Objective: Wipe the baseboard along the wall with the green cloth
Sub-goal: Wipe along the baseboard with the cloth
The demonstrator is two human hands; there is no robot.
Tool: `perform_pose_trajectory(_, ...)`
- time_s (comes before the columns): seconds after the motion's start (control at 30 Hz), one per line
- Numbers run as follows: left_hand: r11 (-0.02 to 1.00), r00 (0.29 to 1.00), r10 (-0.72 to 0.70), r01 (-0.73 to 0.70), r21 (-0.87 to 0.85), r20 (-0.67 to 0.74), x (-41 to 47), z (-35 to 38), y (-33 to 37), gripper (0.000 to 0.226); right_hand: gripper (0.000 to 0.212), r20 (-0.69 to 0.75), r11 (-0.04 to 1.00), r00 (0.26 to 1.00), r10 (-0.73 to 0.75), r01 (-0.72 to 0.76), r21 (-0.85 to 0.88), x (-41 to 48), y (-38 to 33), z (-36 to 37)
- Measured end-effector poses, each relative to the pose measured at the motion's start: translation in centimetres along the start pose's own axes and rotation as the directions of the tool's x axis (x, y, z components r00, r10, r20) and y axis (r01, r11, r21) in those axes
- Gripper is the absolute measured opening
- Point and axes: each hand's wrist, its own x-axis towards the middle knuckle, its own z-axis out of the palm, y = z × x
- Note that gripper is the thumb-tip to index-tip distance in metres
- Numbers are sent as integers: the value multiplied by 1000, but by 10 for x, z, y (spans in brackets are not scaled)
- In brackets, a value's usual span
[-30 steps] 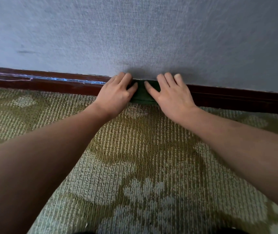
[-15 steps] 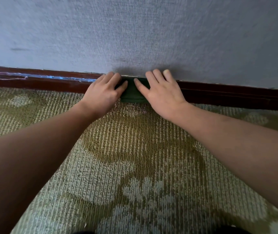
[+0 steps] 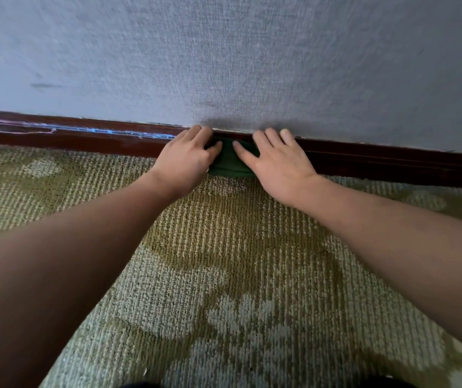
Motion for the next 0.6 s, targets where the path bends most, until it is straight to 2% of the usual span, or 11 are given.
perform_pose_trajectory(0.17, 1000, 1000, -23, 23, -7, 17, 0, -9, 3, 35, 63, 6, 999, 1000, 7, -8, 53, 0, -1, -8)
perform_pose_trajectory(0.27, 999, 1000, 14, -15, 37, 26, -5, -13, 5, 34, 59, -25, 1000, 999, -26, 26, 15, -6, -2, -9)
perform_pose_trajectory(0.43, 993, 995, 86, -82, 87, -51, -7, -24, 8, 33, 61, -57, 999, 998, -30, 28, -43, -11, 1, -12)
perform_pose_trajectory(0.6, 987, 994, 83, -72, 142, -74, -3, -26, 6, 34, 58, -84, 998, 996, 3, -7, -54, -7, 3, -16)
